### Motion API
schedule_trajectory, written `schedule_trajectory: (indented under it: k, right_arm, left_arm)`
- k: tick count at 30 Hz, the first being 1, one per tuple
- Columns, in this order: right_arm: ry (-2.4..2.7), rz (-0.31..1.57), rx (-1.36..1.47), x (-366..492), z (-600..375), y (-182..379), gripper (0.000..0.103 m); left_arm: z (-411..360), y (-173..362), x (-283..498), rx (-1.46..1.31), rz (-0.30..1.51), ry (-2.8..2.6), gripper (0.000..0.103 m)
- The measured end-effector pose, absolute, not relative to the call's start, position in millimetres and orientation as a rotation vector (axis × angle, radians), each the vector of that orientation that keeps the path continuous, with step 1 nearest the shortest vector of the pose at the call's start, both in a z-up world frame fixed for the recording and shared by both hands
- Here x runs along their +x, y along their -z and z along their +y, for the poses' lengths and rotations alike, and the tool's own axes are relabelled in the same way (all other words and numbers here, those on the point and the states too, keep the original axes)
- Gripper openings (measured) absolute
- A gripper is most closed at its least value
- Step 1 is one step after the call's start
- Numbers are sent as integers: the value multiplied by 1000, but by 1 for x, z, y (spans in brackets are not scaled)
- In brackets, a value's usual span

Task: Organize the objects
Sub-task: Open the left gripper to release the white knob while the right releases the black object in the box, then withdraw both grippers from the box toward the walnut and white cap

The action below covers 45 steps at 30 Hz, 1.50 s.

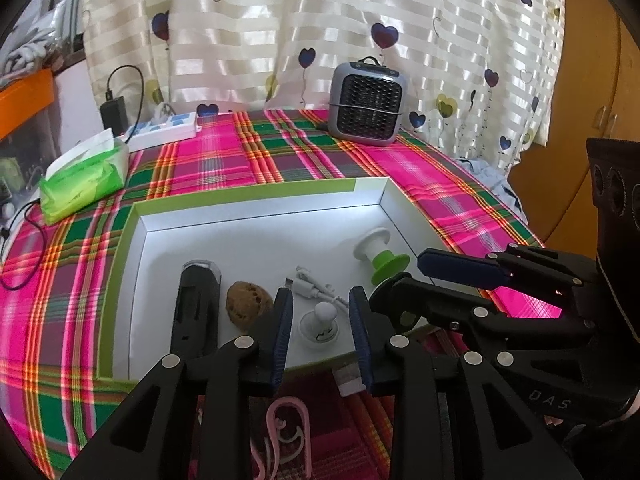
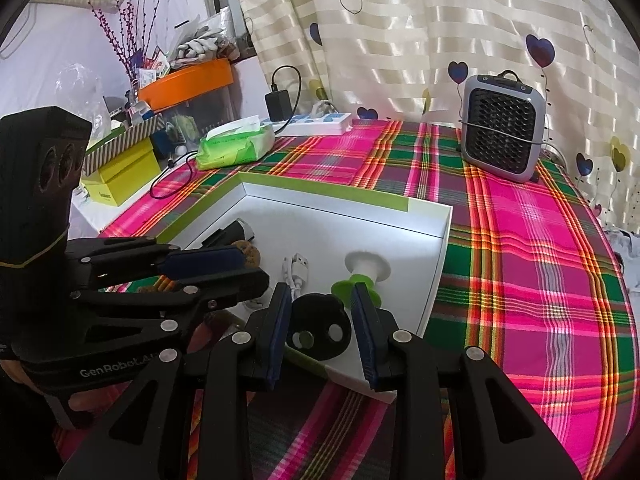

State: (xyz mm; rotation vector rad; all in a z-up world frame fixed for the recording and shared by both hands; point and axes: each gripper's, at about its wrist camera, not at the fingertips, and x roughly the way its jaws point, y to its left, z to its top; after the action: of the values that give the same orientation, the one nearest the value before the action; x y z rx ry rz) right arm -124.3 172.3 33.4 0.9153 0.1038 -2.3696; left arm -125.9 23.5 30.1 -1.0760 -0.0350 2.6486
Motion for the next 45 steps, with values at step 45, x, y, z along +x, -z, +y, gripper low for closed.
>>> schedule_trajectory:
  k: [45]
  right_arm:
    - [2365,154,866,-58,164,-49,39]
  left_arm:
    - [14,-42,-56,-1044,-12,-2688,27]
